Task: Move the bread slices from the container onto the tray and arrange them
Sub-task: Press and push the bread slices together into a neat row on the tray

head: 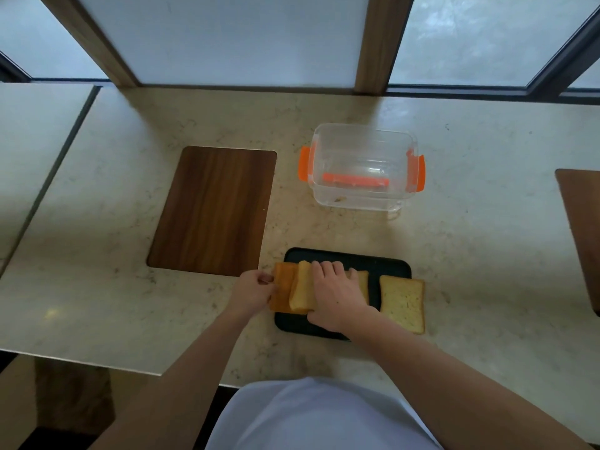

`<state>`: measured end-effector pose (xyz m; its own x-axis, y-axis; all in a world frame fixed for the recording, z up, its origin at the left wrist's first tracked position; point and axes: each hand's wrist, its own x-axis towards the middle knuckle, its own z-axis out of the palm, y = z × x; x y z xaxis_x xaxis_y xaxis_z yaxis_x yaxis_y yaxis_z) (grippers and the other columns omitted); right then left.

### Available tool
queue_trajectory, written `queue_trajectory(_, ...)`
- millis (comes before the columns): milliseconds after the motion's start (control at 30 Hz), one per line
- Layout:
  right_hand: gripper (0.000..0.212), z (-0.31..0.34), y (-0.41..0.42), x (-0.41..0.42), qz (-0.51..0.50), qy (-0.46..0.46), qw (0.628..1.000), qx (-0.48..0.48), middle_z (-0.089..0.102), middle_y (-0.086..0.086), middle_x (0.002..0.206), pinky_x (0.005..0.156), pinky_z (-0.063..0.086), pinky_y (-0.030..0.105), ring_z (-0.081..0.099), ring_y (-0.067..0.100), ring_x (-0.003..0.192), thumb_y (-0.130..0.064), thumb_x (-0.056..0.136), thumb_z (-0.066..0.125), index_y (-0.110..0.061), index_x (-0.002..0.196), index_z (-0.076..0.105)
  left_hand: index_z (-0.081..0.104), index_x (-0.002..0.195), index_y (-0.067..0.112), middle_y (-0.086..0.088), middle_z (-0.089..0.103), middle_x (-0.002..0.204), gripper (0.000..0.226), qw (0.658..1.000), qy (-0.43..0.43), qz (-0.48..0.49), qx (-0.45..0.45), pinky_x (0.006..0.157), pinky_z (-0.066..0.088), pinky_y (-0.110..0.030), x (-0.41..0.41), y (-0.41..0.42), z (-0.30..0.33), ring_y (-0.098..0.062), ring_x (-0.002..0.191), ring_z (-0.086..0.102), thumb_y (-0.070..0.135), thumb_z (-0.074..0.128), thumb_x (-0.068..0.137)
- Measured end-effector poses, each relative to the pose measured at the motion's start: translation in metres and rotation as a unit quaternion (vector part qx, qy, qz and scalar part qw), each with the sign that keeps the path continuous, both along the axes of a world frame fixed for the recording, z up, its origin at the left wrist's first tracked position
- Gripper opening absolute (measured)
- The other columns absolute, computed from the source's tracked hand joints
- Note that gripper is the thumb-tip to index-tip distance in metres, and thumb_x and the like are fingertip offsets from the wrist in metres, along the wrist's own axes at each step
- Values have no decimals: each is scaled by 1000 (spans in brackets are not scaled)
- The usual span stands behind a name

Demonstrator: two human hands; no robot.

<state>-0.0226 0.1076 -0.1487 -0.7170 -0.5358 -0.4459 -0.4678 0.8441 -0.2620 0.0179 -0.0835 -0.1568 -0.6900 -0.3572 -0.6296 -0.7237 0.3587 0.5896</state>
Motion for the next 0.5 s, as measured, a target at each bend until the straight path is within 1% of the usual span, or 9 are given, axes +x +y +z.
queue_trajectory(133, 112, 0, -2, 1, 1, 0, 1000, 2, 38, 12, 148, 112, 26, 62, 33, 36, 136, -53, 68, 77, -10, 153, 17, 65, 114, 11, -2, 67, 103, 29, 999, 13, -9, -28, 88, 55, -44, -4, 1, -2, -19, 93, 65, 19, 70, 87)
queue_trajectory(233, 113, -2, -3, 1, -8, -5, 1000, -1, 37, 11, 150, 112, 26, 62, 31, 36, 137, -52, 68, 77, -11, 154, 15, 64, 114, 13, -1, 66, 105, 30, 999, 10, -28, -24, 87, 55, -43, -6, -1, -3, -18, 94, 63, 24, 69, 87)
queue_trajectory(300, 115, -4, -2, 1, -13, -8, 1000, -9, 35, 11, 152, 113, 25, 63, 29, 35, 139, -53, 68, 77, -12, 155, 13, 60, 118, 15, 0, 63, 107, 37, 998, 1, -52, -24, 82, 55, -38, -5, -1, -3, -16, 94, 61, 33, 68, 87)
queue_trajectory(367, 118, -6, 2, 1, -26, -7, 999, -24, 31, 9, 155, 114, 22, 63, 27, 34, 141, -57, 67, 76, -14, 155, 11, 56, 122, 17, 3, 59, 105, 43, 996, 9, -76, -54, 73, 52, -31, -3, 1, 0, -11, 90, 58, 41, 64, 87)
queue_trajectory(400, 120, -7, 6, 1, -37, -6, 999, -30, 29, 8, 156, 114, 20, 63, 25, 33, 142, -61, 66, 76, -15, 155, 10, 55, 124, 17, 2, 58, 105, 45, 992, 27, -92, -83, 73, 50, -30, -2, 4, 1, -11, 90, 57, 43, 63, 88)
queue_trajectory(433, 122, -8, 13, 0, -48, -1, 998, -31, 28, 7, 156, 114, 18, 63, 24, 32, 142, -65, 64, 75, -16, 155, 10, 54, 125, 17, 1, 57, 107, 46, 986, 58, -108, -112, 76, 50, -31, 0, 7, 3, -12, 91, 57, 43, 62, 88)
queue_trajectory(500, 126, -12, 30, 0, -58, 10, 998, -22, 27, 6, 158, 115, 16, 62, 22, 31, 144, -70, 60, 73, -16, 155, 10, 53, 126, 19, 0, 56, 112, 48, 963, 151, -157, -161, 83, 48, -32, 5, 14, 7, -14, 96, 55, 45, 62, 87)
